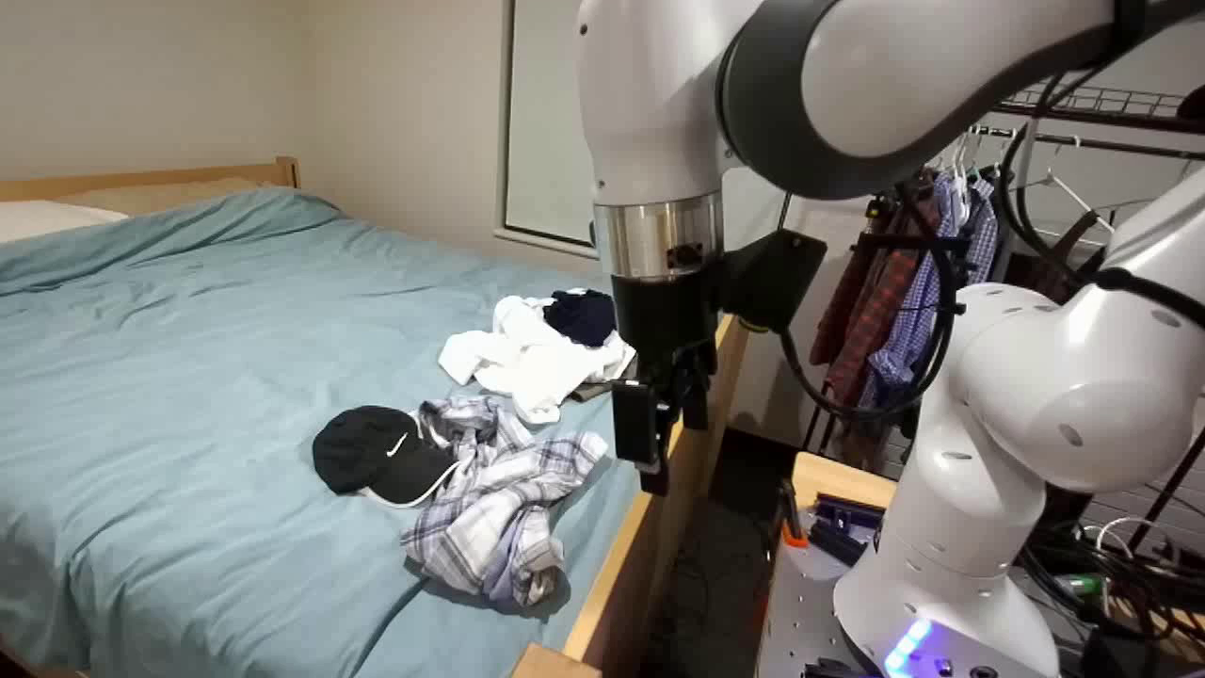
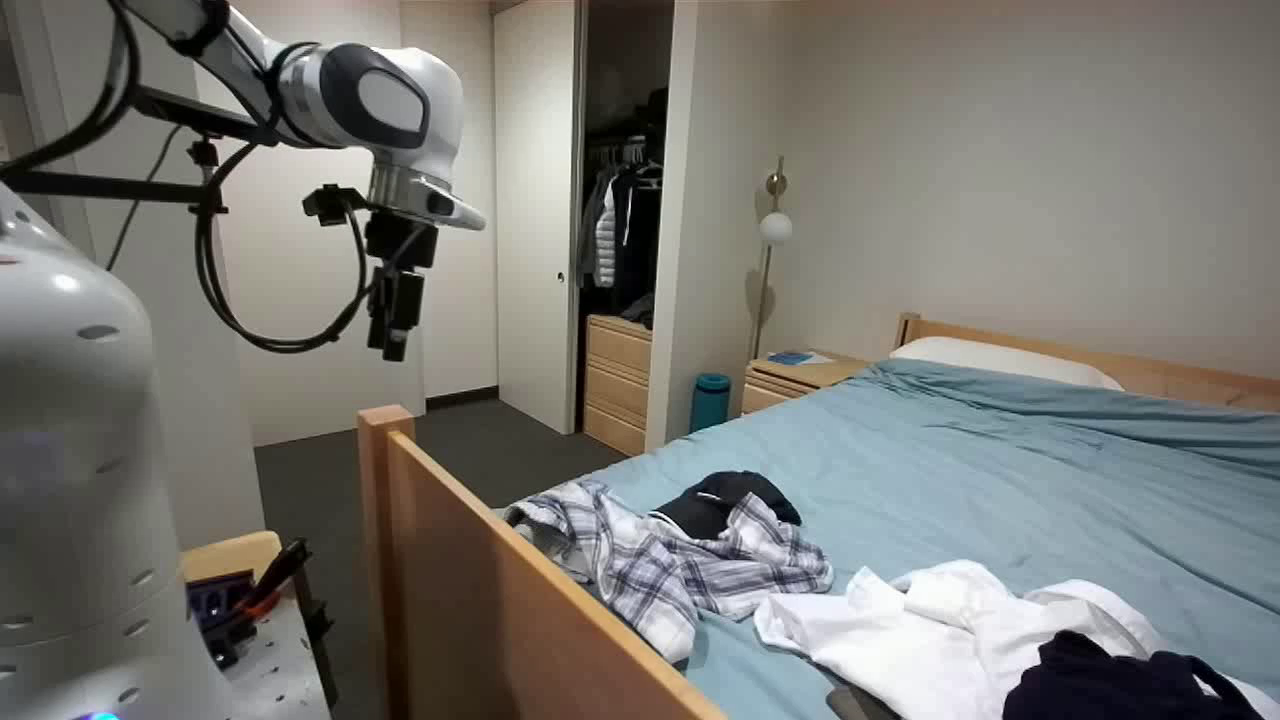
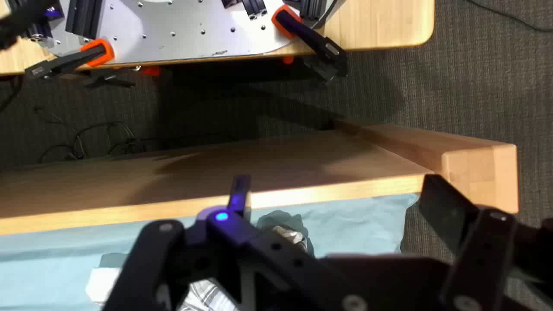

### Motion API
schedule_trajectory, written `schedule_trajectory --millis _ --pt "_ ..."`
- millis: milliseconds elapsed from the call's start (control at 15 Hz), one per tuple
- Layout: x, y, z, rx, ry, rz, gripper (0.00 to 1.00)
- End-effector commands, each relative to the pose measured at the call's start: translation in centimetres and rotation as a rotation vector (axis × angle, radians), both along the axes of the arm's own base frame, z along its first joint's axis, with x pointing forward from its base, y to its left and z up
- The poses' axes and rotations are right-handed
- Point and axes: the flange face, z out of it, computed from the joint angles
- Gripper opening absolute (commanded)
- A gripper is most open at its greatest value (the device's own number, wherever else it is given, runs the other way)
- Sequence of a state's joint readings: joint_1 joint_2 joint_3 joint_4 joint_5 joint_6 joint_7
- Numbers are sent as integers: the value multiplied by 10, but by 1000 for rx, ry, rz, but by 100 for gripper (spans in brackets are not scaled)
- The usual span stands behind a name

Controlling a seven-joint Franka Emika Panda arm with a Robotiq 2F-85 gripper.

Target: Put the checked object on top of the white cloth

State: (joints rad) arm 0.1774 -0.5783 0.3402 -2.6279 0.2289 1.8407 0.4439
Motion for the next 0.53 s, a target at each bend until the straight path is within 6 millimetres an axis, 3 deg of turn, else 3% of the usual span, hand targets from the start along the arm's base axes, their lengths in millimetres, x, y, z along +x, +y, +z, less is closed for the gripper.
schedule_trajectory --millis 0,267,467 --pt "0 0 1 0 1 0 100" --pt "39 24 -5 2 -29 11 100" --pt "78 50 -24 17 -90 -30 100"
